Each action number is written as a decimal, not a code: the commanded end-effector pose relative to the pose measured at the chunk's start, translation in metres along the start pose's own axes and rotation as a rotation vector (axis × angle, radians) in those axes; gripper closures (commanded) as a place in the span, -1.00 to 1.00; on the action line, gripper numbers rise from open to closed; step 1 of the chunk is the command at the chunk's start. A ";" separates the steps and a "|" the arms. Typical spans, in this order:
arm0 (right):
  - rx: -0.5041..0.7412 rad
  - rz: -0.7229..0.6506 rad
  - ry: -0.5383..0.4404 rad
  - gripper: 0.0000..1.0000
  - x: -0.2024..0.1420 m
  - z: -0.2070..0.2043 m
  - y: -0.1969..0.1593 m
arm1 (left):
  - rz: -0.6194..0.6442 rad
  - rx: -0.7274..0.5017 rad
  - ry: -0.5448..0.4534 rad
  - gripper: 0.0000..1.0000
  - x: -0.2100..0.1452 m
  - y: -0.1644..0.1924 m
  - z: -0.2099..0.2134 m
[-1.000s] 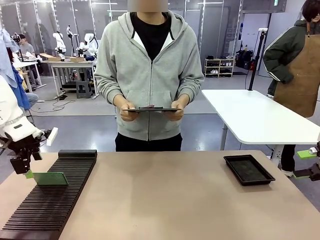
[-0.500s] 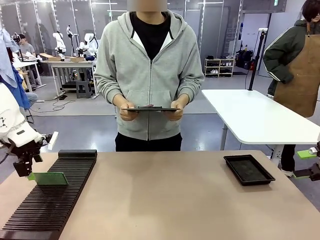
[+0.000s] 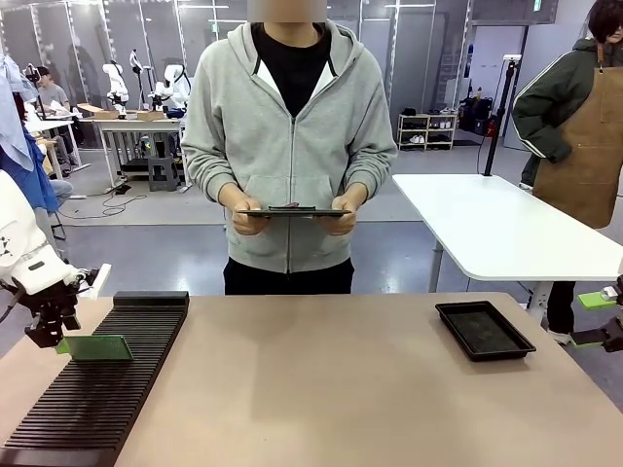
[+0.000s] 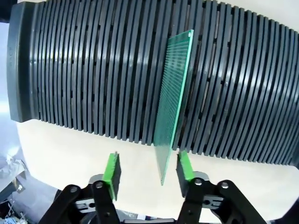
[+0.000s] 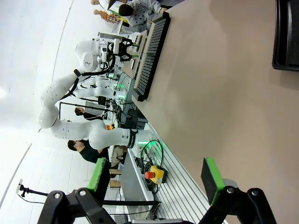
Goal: Inspect the PCB.
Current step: Pick up the Blank PCB and present it to the human, then release the Blank PCB you were holding.
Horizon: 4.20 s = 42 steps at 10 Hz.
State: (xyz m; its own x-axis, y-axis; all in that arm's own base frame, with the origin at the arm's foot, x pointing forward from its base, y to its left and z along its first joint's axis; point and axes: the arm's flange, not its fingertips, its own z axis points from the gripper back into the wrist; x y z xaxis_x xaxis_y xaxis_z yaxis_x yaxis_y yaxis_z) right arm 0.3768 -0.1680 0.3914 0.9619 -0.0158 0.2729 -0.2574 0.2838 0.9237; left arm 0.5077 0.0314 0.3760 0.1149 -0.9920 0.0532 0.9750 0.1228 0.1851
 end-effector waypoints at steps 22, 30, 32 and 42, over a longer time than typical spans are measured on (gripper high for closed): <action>-0.002 0.002 0.005 -1.00 0.001 0.000 0.000 | 0.404 -0.575 -0.717 1.00 0.022 -0.003 0.113; -0.002 0.002 0.005 -1.00 0.001 0.000 0.000 | 0.919 -0.871 -1.140 1.00 0.078 0.096 0.071; -0.002 0.002 0.005 -1.00 0.001 0.000 0.000 | 0.938 -0.922 -1.139 1.00 0.090 0.109 0.053; -0.002 0.002 0.005 -1.00 0.001 0.000 0.000 | 0.940 -0.919 -1.135 1.00 0.091 0.104 0.039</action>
State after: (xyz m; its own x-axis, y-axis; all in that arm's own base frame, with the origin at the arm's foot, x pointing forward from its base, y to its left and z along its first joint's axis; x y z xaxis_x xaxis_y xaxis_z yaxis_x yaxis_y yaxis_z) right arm 0.3769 -0.1679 0.3914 0.9620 -0.0154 0.2727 -0.2573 0.2840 0.9236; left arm 0.6131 -0.0444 0.4364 0.8731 -0.0374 0.4860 0.4863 0.1362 -0.8631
